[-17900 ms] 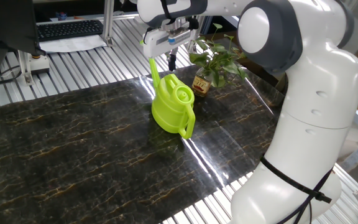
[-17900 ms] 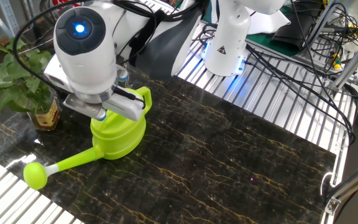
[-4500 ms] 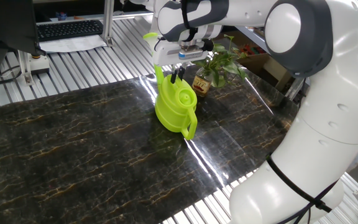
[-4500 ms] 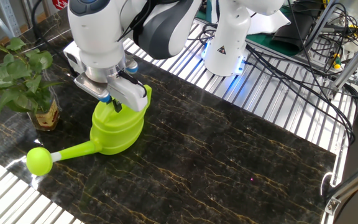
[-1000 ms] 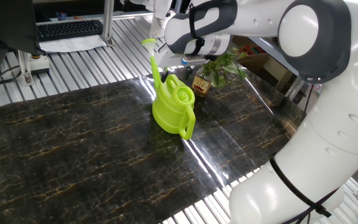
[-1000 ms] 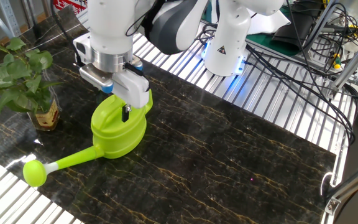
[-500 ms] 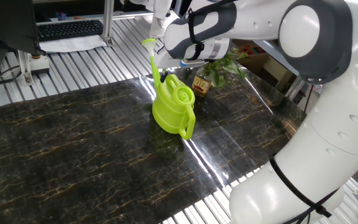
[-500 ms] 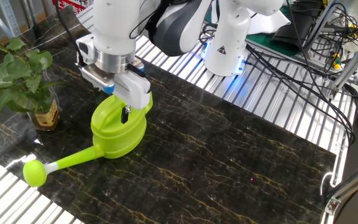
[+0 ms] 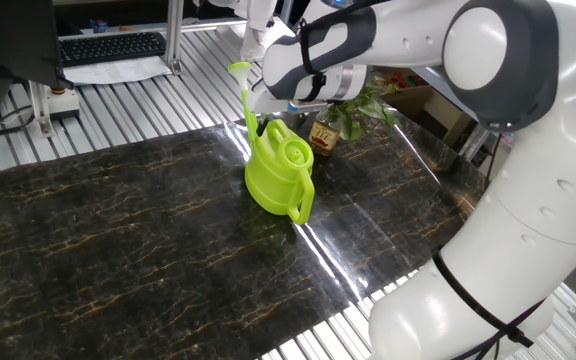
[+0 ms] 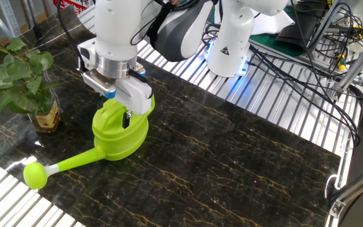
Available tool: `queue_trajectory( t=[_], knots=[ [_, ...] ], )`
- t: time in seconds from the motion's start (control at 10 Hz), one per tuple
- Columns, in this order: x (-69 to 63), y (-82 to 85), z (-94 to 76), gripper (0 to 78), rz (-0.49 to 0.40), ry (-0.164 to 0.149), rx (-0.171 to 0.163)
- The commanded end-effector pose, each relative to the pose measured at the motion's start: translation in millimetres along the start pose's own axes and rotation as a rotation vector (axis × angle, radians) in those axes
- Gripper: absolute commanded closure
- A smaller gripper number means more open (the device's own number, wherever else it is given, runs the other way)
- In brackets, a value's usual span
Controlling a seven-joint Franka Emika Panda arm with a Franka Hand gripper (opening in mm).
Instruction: Water the plant
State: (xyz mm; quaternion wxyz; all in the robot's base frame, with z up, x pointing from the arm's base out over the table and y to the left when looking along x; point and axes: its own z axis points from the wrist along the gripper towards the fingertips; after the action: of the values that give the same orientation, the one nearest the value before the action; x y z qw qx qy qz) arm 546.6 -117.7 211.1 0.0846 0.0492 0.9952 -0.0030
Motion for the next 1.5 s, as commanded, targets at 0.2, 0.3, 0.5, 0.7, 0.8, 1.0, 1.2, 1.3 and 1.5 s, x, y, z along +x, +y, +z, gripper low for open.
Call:
queue_trajectory(
  t=[0.2, 0.3, 0.5, 0.7, 0.8, 1.0, 1.2, 1.3, 1.5],
  knots=[
    [-1.4, -2.3, 1.3, 0.1, 0.001, -0.006, -0.002],
    [-1.3, -2.3, 1.8, 0.1, 0.002, -0.006, -0.002],
    [1.7, -7.6, 3.5, 0.1, -0.008, 0.000, -0.002],
    [4.6, -10.5, 4.8, 0.1, -0.008, 0.000, -0.007],
    [6.5, -9.7, 5.6, 0.1, -0.005, 0.000, -0.007],
    [8.9, -8.9, 6.4, 0.1, -0.004, 0.002, -0.007],
    [8.9, -8.9, 6.4, 0.1, -0.005, 0.002, -0.007],
    [8.9, -8.9, 6.4, 0.1, -0.003, 0.002, -0.008],
    [8.9, -8.9, 6.4, 0.1, -0.003, 0.003, -0.008]
  ],
)
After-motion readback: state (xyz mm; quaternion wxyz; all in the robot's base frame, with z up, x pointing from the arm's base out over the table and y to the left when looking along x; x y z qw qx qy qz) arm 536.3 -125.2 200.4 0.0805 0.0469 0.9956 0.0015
